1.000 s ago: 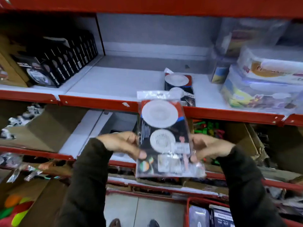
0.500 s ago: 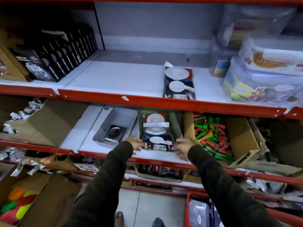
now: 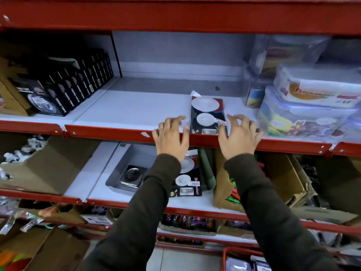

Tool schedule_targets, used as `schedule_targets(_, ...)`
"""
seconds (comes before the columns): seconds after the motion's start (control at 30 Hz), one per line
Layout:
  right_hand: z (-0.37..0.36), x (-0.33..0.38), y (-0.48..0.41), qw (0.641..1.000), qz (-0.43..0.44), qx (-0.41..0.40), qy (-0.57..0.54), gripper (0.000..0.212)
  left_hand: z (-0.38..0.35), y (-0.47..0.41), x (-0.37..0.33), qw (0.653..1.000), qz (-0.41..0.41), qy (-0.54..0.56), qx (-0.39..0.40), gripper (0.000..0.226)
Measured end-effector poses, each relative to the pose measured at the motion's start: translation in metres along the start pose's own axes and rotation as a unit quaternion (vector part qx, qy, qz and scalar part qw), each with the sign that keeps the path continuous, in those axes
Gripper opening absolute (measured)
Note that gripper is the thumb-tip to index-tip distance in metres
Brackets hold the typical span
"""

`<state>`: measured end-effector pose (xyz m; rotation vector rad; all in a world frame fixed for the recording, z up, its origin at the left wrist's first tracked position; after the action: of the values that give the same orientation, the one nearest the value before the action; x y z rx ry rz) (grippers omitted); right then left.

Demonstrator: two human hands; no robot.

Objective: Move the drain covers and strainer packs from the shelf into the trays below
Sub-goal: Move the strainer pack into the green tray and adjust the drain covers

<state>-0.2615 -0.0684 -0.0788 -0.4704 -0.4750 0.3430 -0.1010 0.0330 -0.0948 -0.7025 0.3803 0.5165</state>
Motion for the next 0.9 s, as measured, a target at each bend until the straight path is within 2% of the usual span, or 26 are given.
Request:
schedule_targets(0.07, -0.008, -0.006, -0.023, 0.980, -0.063, 0.128, 0.137, 0.054, -0.013, -0.027, -0.002, 0.987, 0.067, -0.086, 0.115, 0.047)
schedule_targets(0.13, -0.020, -0.007, -0.032, 0.956, -0.096, 0.222, 0.167, 0.058, -0.024, -0.042, -0.003, 0.963, 0.125, -0.124, 0.205, 0.050)
schedule_targets(0.2, -0.025, -0.001, -0.038, 0.962, -0.114, 0.222, 0.107, 0.053, -0.024, -0.052, -0.011, 0.959, 0.149, -0.088, 0.226, 0.042)
schedule_targets(0.27, -0.021, 0.004, -0.043, 0.971, -0.138, 0.194, 0.030, 0.043, -0.019, -0.056, -0.021, 0.957, 0.172, -0.008, 0.234, 0.035)
schedule_targets(0.33, -0.013, 0.001, -0.049, 0.967, -0.167, 0.171, -0.083, 0.039, -0.007, -0.058, -0.025, 0.963, 0.184, 0.043, 0.191, 0.033)
schedule_targets(0.4, -0.003, -0.001, -0.054, 0.931, -0.201, 0.168, -0.256, 0.033, 0.012, -0.057, -0.024, 0.972, 0.190, 0.056, 0.125, 0.032)
schedule_targets(0.47, 0.009, -0.005, -0.053, 0.865, -0.232, 0.185, -0.405, 0.020, 0.029, -0.049, -0.018, 0.970, 0.203, 0.104, 0.086, 0.034)
schedule_targets(0.53, 0.016, -0.011, -0.042, 0.797, -0.250, 0.278, -0.474, 0.017, 0.044, -0.038, -0.010, 0.949, 0.225, 0.194, 0.104, 0.040)
schedule_targets(0.6, 0.025, -0.018, -0.024, 0.731, -0.220, 0.393, -0.512, 0.007, 0.059, -0.019, 0.000, 0.914, 0.230, 0.290, 0.163, 0.038)
schedule_targets(0.63, 0.028, -0.023, -0.014, 0.693, -0.191, 0.443, -0.536, 0.008, 0.065, -0.007, 0.005, 0.890, 0.222, 0.330, 0.224, 0.033)
schedule_targets(0.67, 0.029, -0.028, -0.002, 0.652, -0.159, 0.491, -0.556, 0.019, 0.069, 0.005, 0.013, 0.865, 0.199, 0.355, 0.295, 0.029)
schedule_targets(0.73, 0.026, -0.038, 0.023, 0.586, -0.094, 0.576, -0.562, 0.055, 0.074, 0.031, 0.028, 0.794, 0.150, 0.397, 0.436, 0.029)
schedule_targets(0.77, 0.022, -0.041, 0.035, 0.563, -0.064, 0.612, -0.551, 0.063, 0.074, 0.044, 0.036, 0.752, 0.141, 0.411, 0.495, 0.032)
schedule_targets(0.8, 0.017, -0.043, 0.047, 0.548, -0.035, 0.642, -0.535, 0.060, 0.070, 0.057, 0.046, 0.721, 0.138, 0.407, 0.544, 0.033)
schedule_targets(0.83, 0.010, -0.044, 0.060, 0.538, -0.010, 0.668, -0.514, 0.049, 0.067, 0.071, 0.052, 0.693, 0.143, 0.397, 0.585, 0.033)
schedule_targets(0.9, -0.005, -0.048, 0.082, 0.534, 0.015, 0.705, -0.466, 0.033, 0.055, 0.094, 0.065, 0.660, 0.167, 0.373, 0.630, 0.028)
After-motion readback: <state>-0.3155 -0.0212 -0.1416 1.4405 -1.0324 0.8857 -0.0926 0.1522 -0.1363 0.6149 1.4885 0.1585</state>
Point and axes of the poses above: each hand's wrist, its own y-axis away from the middle knuckle, its own z-axis out of the back of the hand, x = y × z, the point moved 3 cm from there along -y, towards the middle knuckle, and after that the axes turned 2 degrees about y, right-handed, at the moved point
